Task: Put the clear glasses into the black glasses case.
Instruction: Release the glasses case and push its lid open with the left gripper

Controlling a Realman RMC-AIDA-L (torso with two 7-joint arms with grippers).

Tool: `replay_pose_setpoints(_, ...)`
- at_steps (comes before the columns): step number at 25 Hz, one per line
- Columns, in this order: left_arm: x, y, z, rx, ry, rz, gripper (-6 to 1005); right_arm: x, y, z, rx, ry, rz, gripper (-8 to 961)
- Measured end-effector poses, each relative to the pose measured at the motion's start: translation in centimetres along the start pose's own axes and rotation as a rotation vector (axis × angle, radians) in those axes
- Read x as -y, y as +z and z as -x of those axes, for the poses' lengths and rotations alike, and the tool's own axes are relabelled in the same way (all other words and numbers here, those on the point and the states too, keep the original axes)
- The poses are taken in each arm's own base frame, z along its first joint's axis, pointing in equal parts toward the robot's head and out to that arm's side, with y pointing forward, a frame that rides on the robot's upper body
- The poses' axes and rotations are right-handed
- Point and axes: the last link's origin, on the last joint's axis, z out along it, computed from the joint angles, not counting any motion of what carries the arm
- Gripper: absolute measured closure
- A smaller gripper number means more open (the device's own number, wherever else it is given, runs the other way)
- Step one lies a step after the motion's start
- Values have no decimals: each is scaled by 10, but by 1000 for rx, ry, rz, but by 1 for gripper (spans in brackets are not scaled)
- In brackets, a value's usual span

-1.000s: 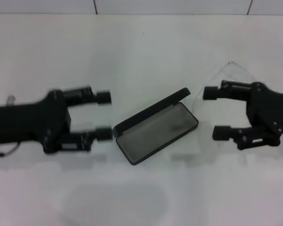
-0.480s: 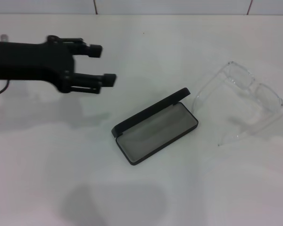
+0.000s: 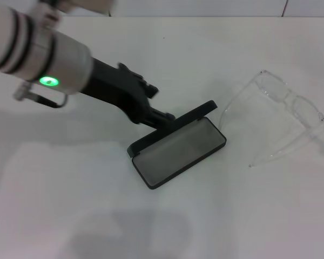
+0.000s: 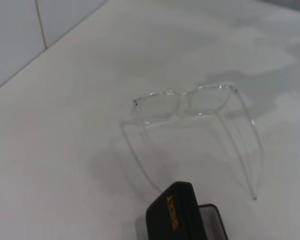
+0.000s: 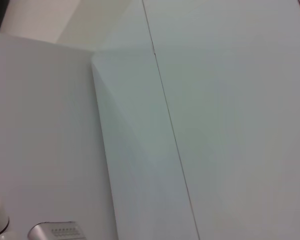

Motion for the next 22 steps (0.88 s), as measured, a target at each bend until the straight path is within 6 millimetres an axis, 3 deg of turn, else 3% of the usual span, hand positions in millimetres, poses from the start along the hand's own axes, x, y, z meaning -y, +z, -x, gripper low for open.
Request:
replay_pose_setpoints(4,-7,25,-14,49,41,-37,259,-2,-3,-3,-11,-7,-4,78)
replay_pose_setpoints(9,-8,47,-18,102,39,-48,299,-6,-6,-6,-12,-17,-10,78)
replay_pose_setpoints(22,-4,69,-8,161,3,-51,357,-10,-12,-8,-13,-33,-22,79)
